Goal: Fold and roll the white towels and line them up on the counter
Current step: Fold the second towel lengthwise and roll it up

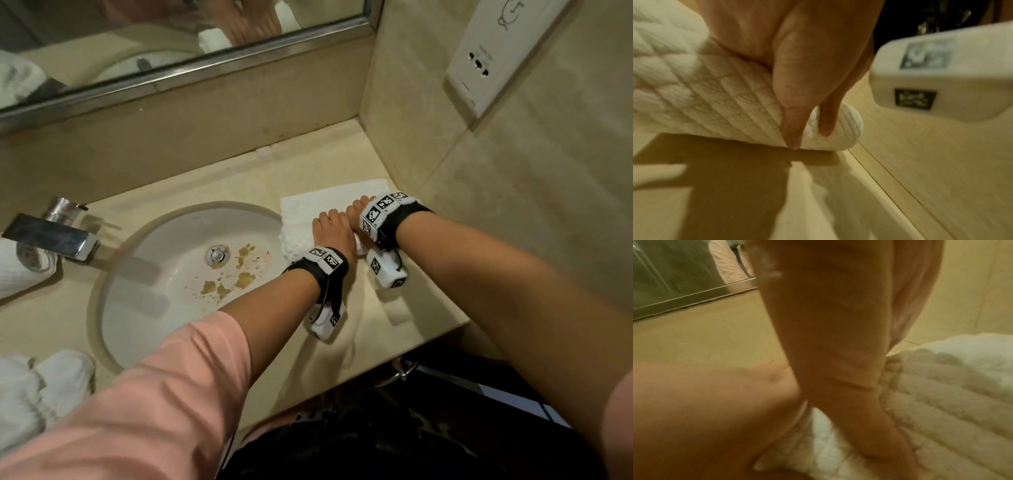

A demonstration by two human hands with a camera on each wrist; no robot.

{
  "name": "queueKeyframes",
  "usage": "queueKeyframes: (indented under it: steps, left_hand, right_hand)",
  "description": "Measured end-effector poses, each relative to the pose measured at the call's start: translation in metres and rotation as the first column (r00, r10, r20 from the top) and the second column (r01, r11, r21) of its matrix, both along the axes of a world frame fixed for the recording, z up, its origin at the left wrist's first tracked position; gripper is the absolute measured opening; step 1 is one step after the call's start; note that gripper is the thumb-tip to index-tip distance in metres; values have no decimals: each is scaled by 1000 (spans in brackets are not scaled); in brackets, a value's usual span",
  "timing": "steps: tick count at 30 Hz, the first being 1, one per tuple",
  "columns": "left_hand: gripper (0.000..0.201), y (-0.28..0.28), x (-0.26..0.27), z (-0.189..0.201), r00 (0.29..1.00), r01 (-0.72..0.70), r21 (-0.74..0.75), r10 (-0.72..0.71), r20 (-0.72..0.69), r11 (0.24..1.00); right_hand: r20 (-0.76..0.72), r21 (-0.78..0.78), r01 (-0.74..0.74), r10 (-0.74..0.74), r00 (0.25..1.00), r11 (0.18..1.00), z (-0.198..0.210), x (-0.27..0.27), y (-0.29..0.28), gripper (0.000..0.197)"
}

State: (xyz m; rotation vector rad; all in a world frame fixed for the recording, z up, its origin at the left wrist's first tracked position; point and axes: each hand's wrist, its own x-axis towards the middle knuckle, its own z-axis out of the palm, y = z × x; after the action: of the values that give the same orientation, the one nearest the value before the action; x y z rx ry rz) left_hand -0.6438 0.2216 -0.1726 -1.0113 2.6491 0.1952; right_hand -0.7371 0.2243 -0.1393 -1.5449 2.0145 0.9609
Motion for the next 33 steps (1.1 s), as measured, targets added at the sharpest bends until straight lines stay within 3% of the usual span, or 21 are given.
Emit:
queueKeyframes:
  steps: [4,8,12,16,18,22,26,30,33]
  left_hand:
    - [68,-12,-7,6,995,16,82,-24,99,997]
    - [78,-16,-11,9,990,1,101,-15,140,995]
    - [90,-29,-15,17,990,21,169,-45,137,985]
    - [87,-43,-22,14,981,113,160,-135,138,981]
    - [88,-47,-22,14,970,177,137,-196,141,975]
    - [53,-56,-22,23,972,190,220,-215,97,957]
    - [81,-65,-26,16,974,160,261,-195,113,952]
    - [77,-49,-21,7,993,115,160,-118,8,980]
    - [76,-42,-17,8,987,160,107,-157,-44,981]
  right_hand:
    - [22,-43,-47,48,999,998,-1,-5,2,78]
    - [-8,-240,-19,18,1000,971,-7,2,18,98]
    - [107,-572,36,31,994,819,-22,4,44,87]
    - [173,-717,103,32,984,690,-33,5,68,64]
    - [234,-724,164,15,972,670,-30,7,71,62]
    - [284,-766,175,81,955,618,-27,3,61,52]
    - [292,-695,151,83,953,703,-23,-4,45,42]
    - [236,-557,169,-40,971,813,-17,-9,36,49]
    - [202,-501,169,-76,976,849,-14,-12,30,42]
